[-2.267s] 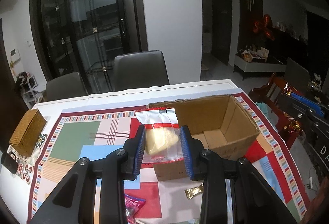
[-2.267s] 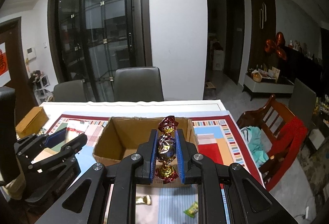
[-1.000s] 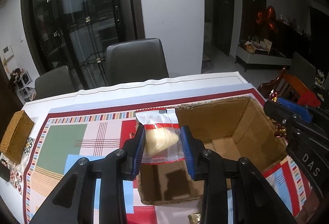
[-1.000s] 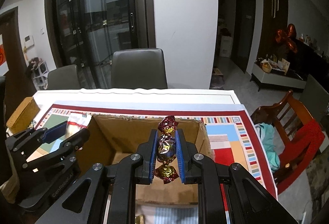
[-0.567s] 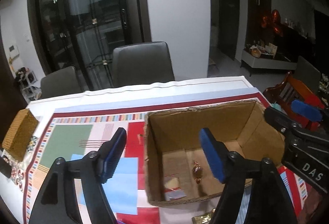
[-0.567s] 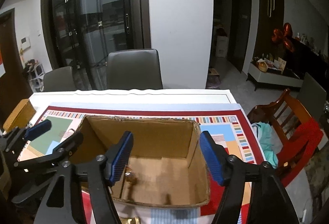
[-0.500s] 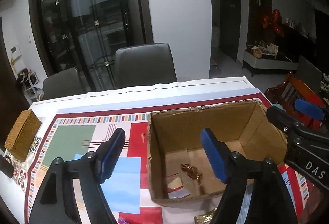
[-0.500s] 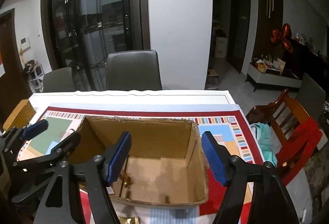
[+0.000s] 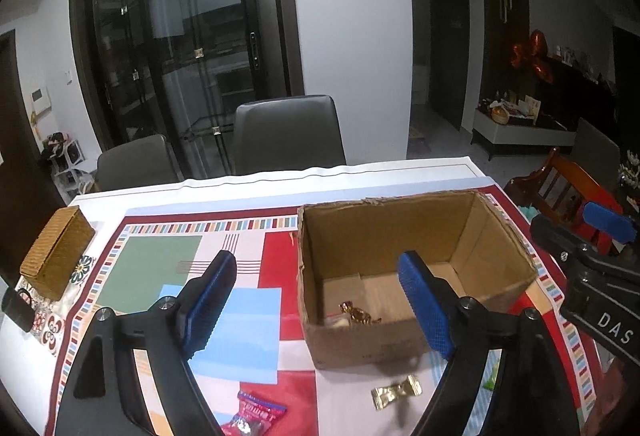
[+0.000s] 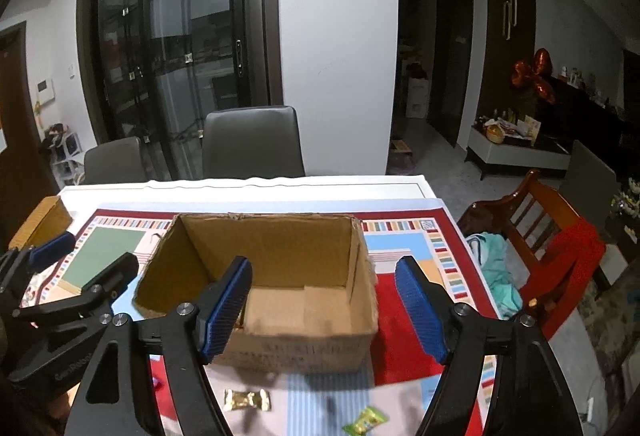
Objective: Organize snacks
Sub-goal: 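Withdraw both open tools from the box back over the snacks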
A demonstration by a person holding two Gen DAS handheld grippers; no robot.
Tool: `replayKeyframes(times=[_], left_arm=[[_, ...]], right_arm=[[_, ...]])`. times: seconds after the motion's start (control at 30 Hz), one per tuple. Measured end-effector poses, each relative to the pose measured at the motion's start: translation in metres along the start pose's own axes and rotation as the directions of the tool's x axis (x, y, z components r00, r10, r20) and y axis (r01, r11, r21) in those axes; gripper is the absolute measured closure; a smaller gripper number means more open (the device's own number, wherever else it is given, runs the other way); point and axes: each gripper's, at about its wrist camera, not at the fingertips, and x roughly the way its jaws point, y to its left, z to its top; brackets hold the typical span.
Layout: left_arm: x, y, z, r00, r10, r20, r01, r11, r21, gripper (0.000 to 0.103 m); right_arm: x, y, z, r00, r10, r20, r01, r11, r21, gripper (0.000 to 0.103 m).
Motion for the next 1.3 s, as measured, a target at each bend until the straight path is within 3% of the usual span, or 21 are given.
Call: replayKeyframes(times=[0.8,1.3], left_arm=[[-0.076,-0.005,-0.056,1.0,0.006,0.027,-0.007,0.999,0.031,0.017],[-0.104,-0.009,-0.096,0.999,-0.04,0.013,0.04,0.999,0.02,0.017]], right_arm=[[-0.079,-0.006,-0.053,0.999,-0.027,0.019,0.027,0.999,0.02,0.028],[-0.109,-0.013,-0.09,0.999,-0.039,-0.01,0.04,0.998,0.047,0.028]])
